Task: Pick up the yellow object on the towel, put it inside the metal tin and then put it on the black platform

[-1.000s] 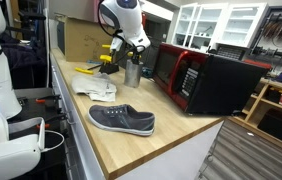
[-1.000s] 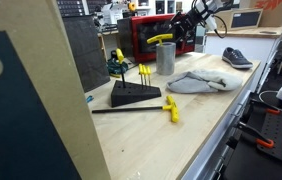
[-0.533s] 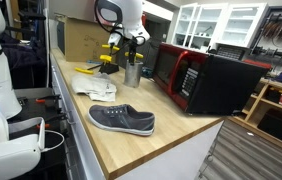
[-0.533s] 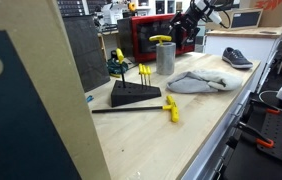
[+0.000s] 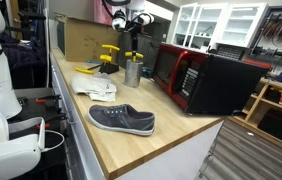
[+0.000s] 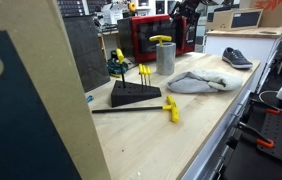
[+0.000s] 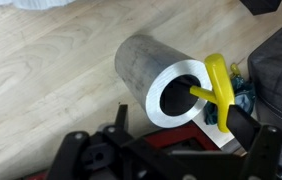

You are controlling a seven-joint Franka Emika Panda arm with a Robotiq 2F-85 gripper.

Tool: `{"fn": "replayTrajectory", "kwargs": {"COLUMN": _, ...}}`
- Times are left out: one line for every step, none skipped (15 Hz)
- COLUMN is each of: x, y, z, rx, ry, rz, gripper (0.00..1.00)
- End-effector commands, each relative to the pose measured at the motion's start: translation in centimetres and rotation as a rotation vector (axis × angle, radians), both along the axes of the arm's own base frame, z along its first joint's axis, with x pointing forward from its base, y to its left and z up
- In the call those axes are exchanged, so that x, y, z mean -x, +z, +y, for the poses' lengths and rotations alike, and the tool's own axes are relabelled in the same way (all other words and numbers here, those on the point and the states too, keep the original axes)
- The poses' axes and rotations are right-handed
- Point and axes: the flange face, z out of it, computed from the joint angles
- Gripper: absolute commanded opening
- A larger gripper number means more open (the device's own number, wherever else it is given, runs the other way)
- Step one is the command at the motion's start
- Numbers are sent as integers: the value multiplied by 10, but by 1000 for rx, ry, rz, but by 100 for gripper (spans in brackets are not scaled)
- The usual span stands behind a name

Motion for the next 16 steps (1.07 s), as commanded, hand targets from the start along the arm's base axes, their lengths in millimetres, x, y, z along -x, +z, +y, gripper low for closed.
{"fn": "replayTrajectory", "kwargs": {"x": -14, "y": 27, "z": 6, "rx": 22, "ry": 76, "rz": 51, "gripper": 100}}
{"fn": "replayTrajectory", "kwargs": {"x": -18, "y": 30, "z": 9, "rx": 20, "ry": 99, "rz": 62, "gripper": 100}}
{"fn": "replayTrajectory", "kwargs": {"x": -23, "y": 32, "z": 12, "rx": 16, "ry": 130, "rz": 79, "gripper": 100}}
{"fn": "replayTrajectory", "kwargs": {"x": -27, "y": 34, "z": 14, "rx": 21, "ry": 149, "rz": 96, "gripper": 100}}
{"fn": "replayTrajectory", "kwargs": {"x": -31, "y": 35, "z": 16, "rx": 24, "ry": 167, "rz": 114, "gripper": 100}}
{"fn": "replayTrajectory", "kwargs": {"x": -36, "y": 35, "z": 17, "rx": 33, "ry": 179, "rz": 136, "gripper": 100}}
{"fn": "replayTrajectory", "kwargs": {"x": -41, "y": 34, "z": 18, "rx": 38, "ry": 193, "rz": 156, "gripper": 100}}
{"fn": "replayTrajectory", "kwargs": {"x": -46, "y": 32, "z": 18, "rx": 47, "ry": 207, "rz": 178, "gripper": 100}}
{"fn": "replayTrajectory", "kwargs": {"x": -51, "y": 30, "z": 19, "rx": 52, "ry": 219, "rz": 197, "gripper": 100}}
{"fn": "replayTrajectory", "kwargs": {"x": -57, "y": 27, "z": 22, "rx": 55, "ry": 230, "rz": 219, "gripper": 100}}
{"fn": "replayTrajectory", "kwargs": {"x": -62, "y": 24, "z": 24, "rx": 58, "ry": 247, "rz": 238, "gripper": 100}}
{"fn": "replayTrajectory", "kwargs": {"x": -68, "y": 21, "z": 29, "rx": 60, "ry": 260, "rz": 258, "gripper": 100}}
{"fn": "replayTrajectory", "kwargs": {"x": -74, "y": 19, "z": 32, "rx": 68, "ry": 268, "rz": 271, "gripper": 100}}
{"fn": "replayTrajectory", "kwargs": {"x": -80, "y": 18, "z": 38, "rx": 72, "ry": 283, "rz": 278, "gripper": 100}}
{"fn": "replayTrajectory", "kwargs": {"x": -87, "y": 17, "z": 44, "rx": 85, "ry": 293, "rz": 284, "gripper": 100}}
{"fn": "replayTrajectory", "kwargs": {"x": -93, "y": 17, "z": 51, "rx": 100, "ry": 306, "rz": 294, "gripper": 100}}
